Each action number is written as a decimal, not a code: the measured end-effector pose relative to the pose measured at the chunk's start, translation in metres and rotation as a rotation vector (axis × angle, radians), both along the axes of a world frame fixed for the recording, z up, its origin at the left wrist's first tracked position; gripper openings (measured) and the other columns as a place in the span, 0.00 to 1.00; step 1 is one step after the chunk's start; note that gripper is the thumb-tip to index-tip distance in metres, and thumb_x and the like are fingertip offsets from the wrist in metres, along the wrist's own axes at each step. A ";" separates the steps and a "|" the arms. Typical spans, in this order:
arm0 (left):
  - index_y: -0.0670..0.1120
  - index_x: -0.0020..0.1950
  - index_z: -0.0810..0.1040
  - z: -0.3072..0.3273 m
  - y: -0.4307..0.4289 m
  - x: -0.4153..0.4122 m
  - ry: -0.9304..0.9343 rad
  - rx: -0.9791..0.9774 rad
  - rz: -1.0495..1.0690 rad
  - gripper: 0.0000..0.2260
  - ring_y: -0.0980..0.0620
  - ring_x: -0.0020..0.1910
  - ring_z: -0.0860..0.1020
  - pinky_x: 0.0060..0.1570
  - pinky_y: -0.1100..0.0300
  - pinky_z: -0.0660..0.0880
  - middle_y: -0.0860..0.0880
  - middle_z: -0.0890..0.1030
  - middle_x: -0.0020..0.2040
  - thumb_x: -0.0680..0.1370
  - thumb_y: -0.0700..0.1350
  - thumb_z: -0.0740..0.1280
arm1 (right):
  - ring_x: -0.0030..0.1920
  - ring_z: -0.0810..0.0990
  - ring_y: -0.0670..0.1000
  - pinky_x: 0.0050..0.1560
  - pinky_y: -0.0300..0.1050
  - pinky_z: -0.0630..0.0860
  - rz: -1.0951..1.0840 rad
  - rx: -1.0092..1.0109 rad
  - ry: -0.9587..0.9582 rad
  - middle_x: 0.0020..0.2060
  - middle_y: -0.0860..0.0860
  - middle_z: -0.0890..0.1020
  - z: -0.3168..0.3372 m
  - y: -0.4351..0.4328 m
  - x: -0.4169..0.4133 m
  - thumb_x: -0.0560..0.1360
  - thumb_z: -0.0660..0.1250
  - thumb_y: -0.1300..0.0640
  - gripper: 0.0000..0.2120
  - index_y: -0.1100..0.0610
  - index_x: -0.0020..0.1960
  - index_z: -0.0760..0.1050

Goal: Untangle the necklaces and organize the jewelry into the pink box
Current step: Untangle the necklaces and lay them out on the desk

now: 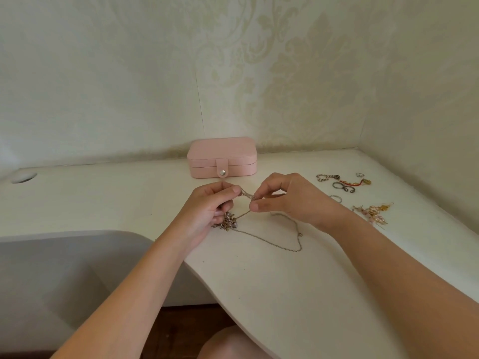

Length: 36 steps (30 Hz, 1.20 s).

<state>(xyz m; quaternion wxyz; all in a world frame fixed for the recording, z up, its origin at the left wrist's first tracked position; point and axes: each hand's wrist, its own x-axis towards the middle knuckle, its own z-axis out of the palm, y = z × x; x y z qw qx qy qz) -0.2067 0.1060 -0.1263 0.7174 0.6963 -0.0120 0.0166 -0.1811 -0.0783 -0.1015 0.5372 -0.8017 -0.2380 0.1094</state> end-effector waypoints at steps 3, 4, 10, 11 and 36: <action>0.47 0.35 0.77 0.001 -0.002 0.000 0.023 -0.009 0.009 0.09 0.58 0.23 0.57 0.22 0.68 0.54 0.52 0.68 0.25 0.76 0.42 0.67 | 0.46 0.78 0.50 0.54 0.41 0.71 0.054 -0.003 0.016 0.44 0.44 0.77 -0.001 -0.001 0.001 0.65 0.77 0.55 0.05 0.50 0.36 0.81; 0.47 0.34 0.76 0.002 -0.002 -0.001 0.029 -0.024 0.015 0.10 0.58 0.23 0.57 0.22 0.68 0.54 0.52 0.68 0.25 0.76 0.42 0.66 | 0.45 0.77 0.46 0.55 0.41 0.69 0.067 -0.011 0.017 0.43 0.43 0.77 -0.001 -0.001 0.000 0.65 0.77 0.55 0.06 0.50 0.36 0.81; 0.45 0.35 0.71 0.002 -0.002 0.001 0.050 -0.089 0.053 0.12 0.59 0.22 0.58 0.21 0.69 0.56 0.51 0.71 0.26 0.78 0.42 0.64 | 0.37 0.73 0.41 0.48 0.38 0.66 0.161 -0.017 0.047 0.40 0.48 0.77 0.001 -0.004 -0.001 0.66 0.76 0.59 0.06 0.54 0.37 0.79; 0.44 0.36 0.71 0.001 -0.002 0.001 0.041 -0.078 0.053 0.11 0.59 0.22 0.59 0.21 0.69 0.56 0.51 0.72 0.27 0.78 0.43 0.64 | 0.38 0.74 0.42 0.48 0.39 0.66 0.179 0.010 0.056 0.40 0.49 0.78 0.001 -0.005 -0.001 0.66 0.76 0.60 0.06 0.55 0.37 0.79; 0.48 0.36 0.78 0.005 -0.003 -0.005 0.029 0.078 -0.052 0.06 0.59 0.24 0.61 0.24 0.69 0.56 0.56 0.65 0.24 0.65 0.48 0.71 | 0.30 0.64 0.46 0.33 0.30 0.65 0.110 0.173 0.062 0.30 0.54 0.70 -0.002 -0.011 0.006 0.66 0.74 0.54 0.09 0.55 0.44 0.84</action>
